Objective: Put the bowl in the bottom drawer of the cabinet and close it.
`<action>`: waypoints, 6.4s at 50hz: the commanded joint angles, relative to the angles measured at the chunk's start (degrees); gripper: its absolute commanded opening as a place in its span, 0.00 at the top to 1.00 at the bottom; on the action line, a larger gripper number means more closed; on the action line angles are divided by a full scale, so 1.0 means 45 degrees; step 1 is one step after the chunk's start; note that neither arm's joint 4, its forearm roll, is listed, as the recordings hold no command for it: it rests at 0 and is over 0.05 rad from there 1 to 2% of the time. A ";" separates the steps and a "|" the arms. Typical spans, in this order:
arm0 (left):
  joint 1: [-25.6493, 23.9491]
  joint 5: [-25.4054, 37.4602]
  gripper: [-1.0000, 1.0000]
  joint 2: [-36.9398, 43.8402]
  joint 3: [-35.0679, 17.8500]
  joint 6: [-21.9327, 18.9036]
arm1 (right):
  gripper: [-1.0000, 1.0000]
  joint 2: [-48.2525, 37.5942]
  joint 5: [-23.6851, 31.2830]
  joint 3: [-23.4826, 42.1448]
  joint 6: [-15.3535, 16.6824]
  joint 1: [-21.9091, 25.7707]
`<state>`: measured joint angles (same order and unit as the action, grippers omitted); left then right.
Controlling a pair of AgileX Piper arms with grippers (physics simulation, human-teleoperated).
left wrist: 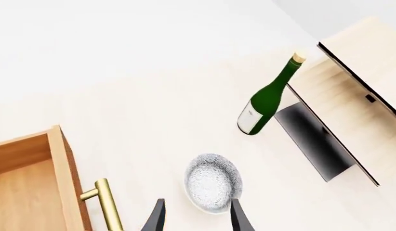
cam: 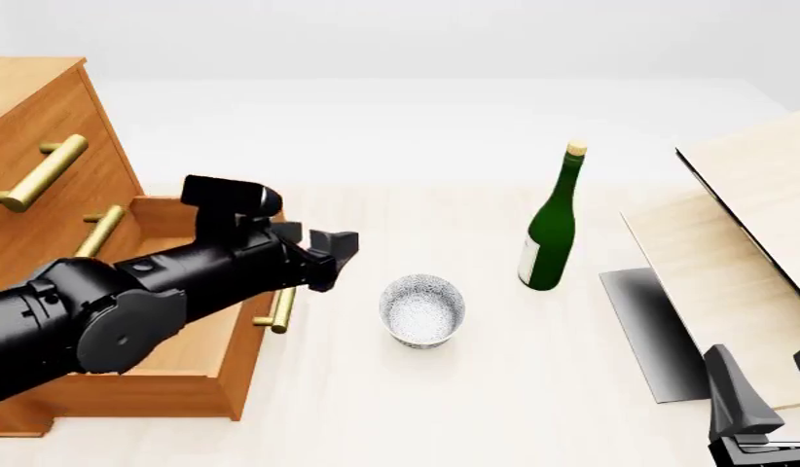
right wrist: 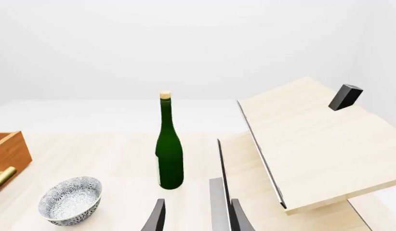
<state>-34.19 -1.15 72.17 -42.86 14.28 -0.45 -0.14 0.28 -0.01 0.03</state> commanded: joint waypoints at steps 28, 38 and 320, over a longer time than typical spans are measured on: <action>-0.0121 -0.0361 0.00 0.3298 -0.1704 0.0981 | 0.00 0.0011 0.0005 -0.0008 0.0000 -0.0003; -0.0287 -0.0404 0.00 0.3916 -0.1968 0.1259 | 0.00 0.0010 0.0005 -0.0008 -0.0002 -0.0001; 0.1170 0.0075 1.00 0.0564 0.0737 0.0302 | 0.00 0.0008 0.0005 -0.0008 -0.0002 -0.0001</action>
<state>-29.21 -1.49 76.83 -39.87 16.28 -0.45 -0.13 0.28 -0.02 0.03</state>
